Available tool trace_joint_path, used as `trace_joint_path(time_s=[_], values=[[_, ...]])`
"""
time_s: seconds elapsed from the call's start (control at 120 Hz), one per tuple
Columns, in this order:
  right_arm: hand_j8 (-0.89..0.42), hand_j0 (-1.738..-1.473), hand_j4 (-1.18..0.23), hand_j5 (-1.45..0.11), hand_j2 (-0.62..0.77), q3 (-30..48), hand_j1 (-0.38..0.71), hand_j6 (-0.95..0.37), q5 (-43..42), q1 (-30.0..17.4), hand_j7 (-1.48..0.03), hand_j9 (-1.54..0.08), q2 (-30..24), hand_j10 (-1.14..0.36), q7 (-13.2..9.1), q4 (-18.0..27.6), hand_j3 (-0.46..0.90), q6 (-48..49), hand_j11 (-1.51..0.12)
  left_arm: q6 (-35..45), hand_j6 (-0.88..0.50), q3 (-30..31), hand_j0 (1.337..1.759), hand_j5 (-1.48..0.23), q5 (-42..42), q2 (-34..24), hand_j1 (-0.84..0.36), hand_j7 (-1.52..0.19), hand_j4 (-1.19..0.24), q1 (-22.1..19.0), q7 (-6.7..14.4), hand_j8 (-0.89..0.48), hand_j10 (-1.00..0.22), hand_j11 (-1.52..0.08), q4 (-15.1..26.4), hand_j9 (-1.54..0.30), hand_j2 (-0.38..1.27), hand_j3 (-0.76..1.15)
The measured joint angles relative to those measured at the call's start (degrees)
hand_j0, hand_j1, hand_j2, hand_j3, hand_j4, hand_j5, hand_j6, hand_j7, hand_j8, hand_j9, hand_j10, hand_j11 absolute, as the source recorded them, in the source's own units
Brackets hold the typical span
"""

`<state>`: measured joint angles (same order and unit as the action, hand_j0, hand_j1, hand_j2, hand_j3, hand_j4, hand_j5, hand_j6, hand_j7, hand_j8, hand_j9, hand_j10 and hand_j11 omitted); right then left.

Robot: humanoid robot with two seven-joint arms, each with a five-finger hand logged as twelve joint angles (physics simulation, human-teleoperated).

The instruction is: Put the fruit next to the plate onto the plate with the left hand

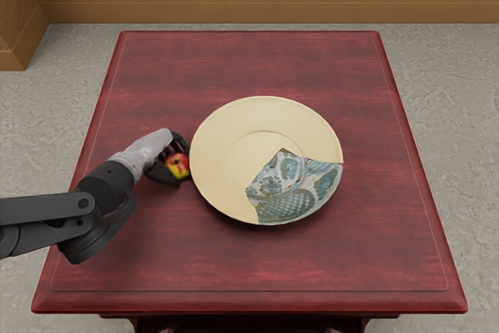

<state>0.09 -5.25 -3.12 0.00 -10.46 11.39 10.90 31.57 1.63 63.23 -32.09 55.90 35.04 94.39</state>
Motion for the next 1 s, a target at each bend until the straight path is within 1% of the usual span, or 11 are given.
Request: trace_joint_path(time_s=[0.15, 0.325, 0.475, 0.55, 0.558, 0.575, 0.875, 0.925, 0.942, 0.975, 1.0], values=[[-0.01, -1.658, -0.01, -0.02, 0.0, 0.0, -0.33, -0.01, 0.01, -0.01, -0.02, -0.02, 0.0, -0.01, 0.0, 0.0, 0.0, 0.0, -0.02, -0.1, -0.39, -0.09, 1.65, -1.04, -0.02, -0.08, -0.3, -1.03, -0.56, 0.09, 0.06, -0.42, -0.68, -0.91, 0.0, -1.04, 0.33, 0.01], [-0.01, -1.658, -0.01, -0.02, 0.0, 0.0, -0.33, -0.01, 0.0, -0.01, -0.02, -0.02, 0.0, -0.01, 0.0, 0.01, 0.0, 0.0, -0.02, -0.2, -0.33, -0.12, 1.647, -1.13, -0.13, -0.4, -0.33, -1.1, -0.53, 0.17, 0.13, -0.36, -0.78, -1.06, 0.0, -1.12, 0.36, 0.0], [-0.01, -1.658, -0.01, -0.02, 0.0, 0.0, -0.33, -0.01, -0.02, 0.0, -0.02, -0.02, 0.0, -0.01, 0.0, 0.0, 0.0, 0.0, -0.02, -0.21, -0.34, -0.16, 1.647, -1.16, -0.35, -0.75, -0.31, -1.13, -0.54, 0.26, 0.17, -0.35, -0.82, -1.11, 0.0, -1.14, 0.33, 0.0], [-0.01, -1.658, -0.01, -0.02, 0.0, 0.0, -0.33, -0.01, -0.01, -0.01, -0.02, -0.02, 0.0, -0.01, 0.0, -0.02, 0.0, 0.0, -0.02, -0.32, -0.34, -0.25, 1.648, -1.18, -0.99, -2.16, -0.31, -1.14, -0.57, 0.92, 0.02, -0.37, -0.86, -1.13, 0.02, -1.15, 0.45, 0.0], [-0.01, -1.658, -0.01, -0.02, 0.0, 0.0, -0.33, -0.01, -0.01, -0.01, -0.02, -0.02, 0.0, -0.01, 0.0, -0.02, 0.0, 0.0, -0.02, -0.32, -0.34, -0.29, 1.648, -1.18, -1.07, -2.21, -0.33, -1.14, -0.57, 0.94, 0.02, -0.37, -0.86, -1.13, 0.02, -1.15, 0.53, 0.0], [-0.01, -1.658, -0.01, -0.02, 0.0, 0.0, -0.33, -0.01, 0.0, 0.0, -0.02, -0.02, 0.0, -0.01, 0.0, -0.01, 0.0, 0.0, -0.02, -0.36, -0.32, -0.35, 1.648, -1.19, -1.24, -2.29, -0.34, -1.15, -0.56, 0.96, 0.05, -0.35, -0.86, -1.14, 0.02, -1.15, 0.46, 0.0], [-0.01, -1.658, -0.01, -0.02, 0.0, 0.0, -0.33, -0.01, 0.01, -0.01, -0.02, -0.02, 0.0, -0.01, 0.0, -0.01, 0.0, 0.0, -0.02, -0.7, -0.3, -6.48, 1.65, -1.25, -2.59, -5.85, -0.4, -1.18, -0.65, 4.16, -0.04, -0.34, -0.86, -1.16, 0.02, -1.16, 0.63, 0.0], [-0.01, -1.658, -0.01, -0.02, 0.0, 0.01, -0.33, -0.01, 0.0, -0.01, -0.02, -0.02, 0.0, -0.01, 0.0, 0.0, 0.0, 0.0, -0.02, -0.75, -0.28, -7.69, 1.65, -1.26, -2.63, -5.84, -0.39, -1.18, -0.67, 4.5, -0.05, -0.32, -0.86, -1.16, 0.02, -1.16, 0.59, 0.0], [-0.01, -1.658, -0.01, -0.02, 0.0, 0.01, -0.33, -0.01, 0.01, 0.0, -0.02, -0.02, 0.0, -0.01, 0.0, 0.0, 0.0, 0.0, -0.02, -0.77, -0.28, -8.08, 1.65, -1.26, -2.69, -5.81, -0.41, -1.18, -0.68, 5.0, -0.03, -0.33, -0.86, -1.16, 0.02, -1.16, 0.68, 0.0], [-0.01, -1.658, -0.01, -0.02, 0.0, 0.01, -0.33, -0.01, 0.01, 0.01, -0.02, -0.02, 0.0, -0.01, 0.0, -0.01, 0.0, 0.0, -0.02, -0.83, -0.28, -8.7, 1.649, -1.27, -2.74, -5.61, -0.39, -1.18, -0.7, 6.22, -0.01, -0.32, -0.86, -1.16, 0.02, -1.16, 0.53, 0.0], [-0.01, -1.658, -0.01, -0.02, 0.0, 0.01, -0.33, -0.01, 0.02, 0.01, -0.02, -0.02, 0.0, -0.01, 0.0, -0.01, 0.0, 0.0, -0.02, -0.79, -0.29, -9.08, 1.65, -1.26, -2.76, -5.17, -0.37, -1.18, -0.71, 6.99, 0.0, -0.33, -0.86, -1.16, 0.01, -1.16, 0.53, 0.0]])
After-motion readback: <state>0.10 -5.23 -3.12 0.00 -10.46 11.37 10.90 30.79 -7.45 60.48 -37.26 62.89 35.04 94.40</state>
